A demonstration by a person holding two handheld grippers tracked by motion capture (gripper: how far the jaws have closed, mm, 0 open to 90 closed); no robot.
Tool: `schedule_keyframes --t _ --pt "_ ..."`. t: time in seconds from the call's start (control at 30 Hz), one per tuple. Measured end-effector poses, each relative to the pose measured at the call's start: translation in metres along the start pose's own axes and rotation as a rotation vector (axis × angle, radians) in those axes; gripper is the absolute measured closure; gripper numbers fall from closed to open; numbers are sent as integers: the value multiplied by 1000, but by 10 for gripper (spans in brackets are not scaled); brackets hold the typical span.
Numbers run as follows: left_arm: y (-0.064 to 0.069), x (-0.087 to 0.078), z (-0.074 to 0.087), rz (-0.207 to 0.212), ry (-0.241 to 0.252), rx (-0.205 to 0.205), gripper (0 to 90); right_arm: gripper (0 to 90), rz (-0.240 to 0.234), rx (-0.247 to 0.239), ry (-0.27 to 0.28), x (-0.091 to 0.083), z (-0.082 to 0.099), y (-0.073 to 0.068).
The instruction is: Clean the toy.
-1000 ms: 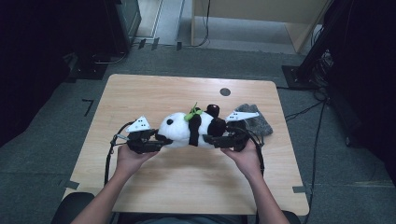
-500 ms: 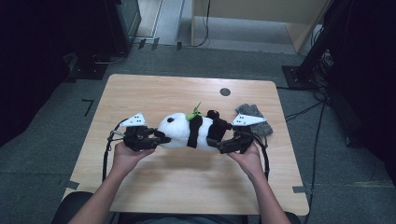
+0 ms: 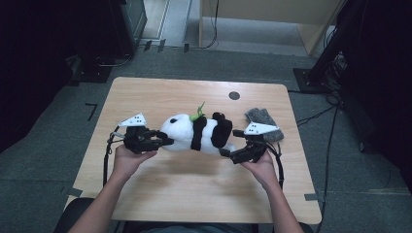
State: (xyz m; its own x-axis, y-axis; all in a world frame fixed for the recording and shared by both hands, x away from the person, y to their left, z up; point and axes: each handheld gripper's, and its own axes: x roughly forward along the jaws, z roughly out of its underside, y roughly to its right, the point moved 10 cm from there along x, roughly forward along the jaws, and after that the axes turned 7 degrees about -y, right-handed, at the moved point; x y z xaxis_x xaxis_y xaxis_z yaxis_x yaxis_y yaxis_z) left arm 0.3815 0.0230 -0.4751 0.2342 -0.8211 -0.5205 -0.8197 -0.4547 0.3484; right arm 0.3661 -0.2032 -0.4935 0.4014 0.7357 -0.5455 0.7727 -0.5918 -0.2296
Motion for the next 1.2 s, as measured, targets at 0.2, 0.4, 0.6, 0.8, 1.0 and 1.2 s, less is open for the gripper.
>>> schedule_keyframes --t 0.2,0.4,0.6,0.8,1.0,1.2 --pt "9 10 0 67 -10 -32 536 7 -52 -23 -29 10 1 -12" --pt "12 18 1 80 -5 -56 525 4 27 -42 -81 21 2 -11" --pt "7 21 3 44 -17 -71 431 186 84 -69 -41 16 -3 -9" --pt "2 26 5 3 -15 -50 275 317 107 -18 -71 18 0 -6" --pt "2 20 0 -24 53 35 176 374 92 45 -39 11 -7 -6" --pt "-3 15 2 -46 49 58 182 397 82 116 -13 1 -9 1"
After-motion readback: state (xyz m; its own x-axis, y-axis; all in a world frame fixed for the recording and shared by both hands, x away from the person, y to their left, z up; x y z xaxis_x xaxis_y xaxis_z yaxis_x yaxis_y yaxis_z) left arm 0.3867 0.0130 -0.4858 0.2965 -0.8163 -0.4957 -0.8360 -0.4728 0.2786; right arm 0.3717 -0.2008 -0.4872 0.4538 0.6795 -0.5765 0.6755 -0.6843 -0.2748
